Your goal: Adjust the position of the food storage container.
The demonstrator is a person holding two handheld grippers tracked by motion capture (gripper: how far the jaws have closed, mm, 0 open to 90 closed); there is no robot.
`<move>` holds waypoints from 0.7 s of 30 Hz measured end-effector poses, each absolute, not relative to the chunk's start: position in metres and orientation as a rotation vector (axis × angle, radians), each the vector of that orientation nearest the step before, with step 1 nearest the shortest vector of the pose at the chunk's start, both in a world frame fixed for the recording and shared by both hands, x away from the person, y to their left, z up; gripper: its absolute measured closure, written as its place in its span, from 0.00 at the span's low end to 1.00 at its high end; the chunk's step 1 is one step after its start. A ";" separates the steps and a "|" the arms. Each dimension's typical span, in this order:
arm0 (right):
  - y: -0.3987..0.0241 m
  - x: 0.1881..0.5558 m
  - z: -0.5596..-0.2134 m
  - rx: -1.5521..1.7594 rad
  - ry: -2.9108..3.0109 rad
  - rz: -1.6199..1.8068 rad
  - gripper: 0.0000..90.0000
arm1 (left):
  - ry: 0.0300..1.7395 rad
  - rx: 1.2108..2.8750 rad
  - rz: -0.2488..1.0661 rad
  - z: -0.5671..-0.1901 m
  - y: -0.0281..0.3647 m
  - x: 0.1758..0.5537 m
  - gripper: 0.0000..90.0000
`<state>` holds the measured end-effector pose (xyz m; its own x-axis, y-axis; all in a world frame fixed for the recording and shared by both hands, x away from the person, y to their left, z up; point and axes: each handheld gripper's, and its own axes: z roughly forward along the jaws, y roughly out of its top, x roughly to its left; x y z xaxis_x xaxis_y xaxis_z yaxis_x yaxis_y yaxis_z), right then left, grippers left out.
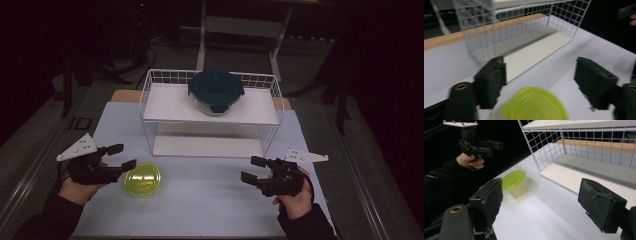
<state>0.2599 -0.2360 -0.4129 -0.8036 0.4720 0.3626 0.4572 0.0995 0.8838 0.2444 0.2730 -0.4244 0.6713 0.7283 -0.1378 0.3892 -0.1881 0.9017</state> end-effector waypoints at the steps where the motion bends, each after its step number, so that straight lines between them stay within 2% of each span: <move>1: -0.237 0.259 -0.414 0.981 2.320 1.856 0.22 | 0.901 1.810 0.400 -0.427 0.277 0.244 0.35; 3: -0.238 0.259 -0.416 0.989 2.322 1.859 0.22 | 0.912 1.812 0.396 -0.430 0.280 0.244 0.44; 4: -0.238 0.258 -0.417 0.994 2.323 1.864 0.22 | 0.930 1.814 0.397 -0.435 0.285 0.243 0.44; 5: -0.239 0.257 -0.421 1.000 2.333 1.858 0.22 | 0.945 1.824 0.395 -0.441 0.289 0.243 0.56; 7: -0.239 0.256 -0.423 1.000 2.338 1.857 0.22 | 0.965 1.827 0.376 -0.448 0.293 0.243 0.63; 13: -0.240 0.255 -0.425 1.004 2.343 1.856 0.22 | 1.020 1.843 0.345 -0.466 0.303 0.243 0.78; 21: -0.241 0.254 -0.430 1.008 2.352 1.860 0.22 | 1.086 1.914 0.302 -0.486 0.309 0.244 0.91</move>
